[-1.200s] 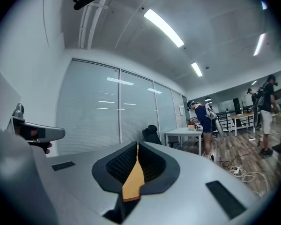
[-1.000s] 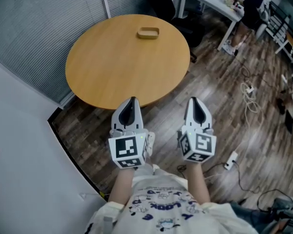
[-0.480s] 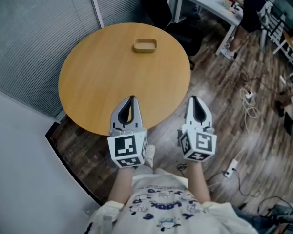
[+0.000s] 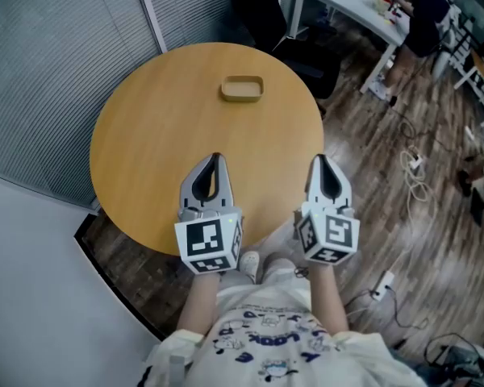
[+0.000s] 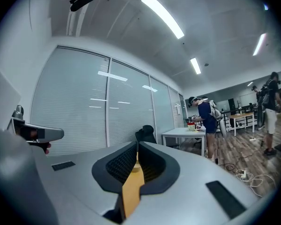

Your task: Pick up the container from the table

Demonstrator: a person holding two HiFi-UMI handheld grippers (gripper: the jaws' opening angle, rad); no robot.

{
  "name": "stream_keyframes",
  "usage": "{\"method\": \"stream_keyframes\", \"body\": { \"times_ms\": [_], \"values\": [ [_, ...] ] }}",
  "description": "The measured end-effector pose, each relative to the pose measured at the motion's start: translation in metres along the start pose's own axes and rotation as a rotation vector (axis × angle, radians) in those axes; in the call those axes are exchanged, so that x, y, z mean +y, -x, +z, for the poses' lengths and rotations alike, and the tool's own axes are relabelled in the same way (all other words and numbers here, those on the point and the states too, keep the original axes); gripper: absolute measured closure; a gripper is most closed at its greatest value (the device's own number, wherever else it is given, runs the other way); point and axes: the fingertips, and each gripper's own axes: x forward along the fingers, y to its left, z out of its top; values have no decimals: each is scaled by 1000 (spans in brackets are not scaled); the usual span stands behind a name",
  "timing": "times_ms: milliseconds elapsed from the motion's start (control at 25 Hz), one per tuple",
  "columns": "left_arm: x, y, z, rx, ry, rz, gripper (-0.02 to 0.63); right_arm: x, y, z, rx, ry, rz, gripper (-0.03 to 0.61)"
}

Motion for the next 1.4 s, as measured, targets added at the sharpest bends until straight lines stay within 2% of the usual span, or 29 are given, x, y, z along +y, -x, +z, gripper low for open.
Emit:
{"method": "stream_keyframes", "body": {
  "times_ms": [320,560,680,1040,1400],
  "values": [
    [8,-48,-7,40,31,3,612,-12,-48,-8,42,-1,-3,565],
    [26,-109,-21,76,33,36,612,-22,-115,-24,77,-2,18,565],
    [30,-129,-33,80,35,63,612,-29,-140,-38,96,-2,40,565],
    [42,-205,-48,162,70,134,612,-40,-233,-56,181,2,123,565],
    [66,-269,-69,222,71,173,612,-30,-311,-80,239,-22,184,565]
  ]
}}
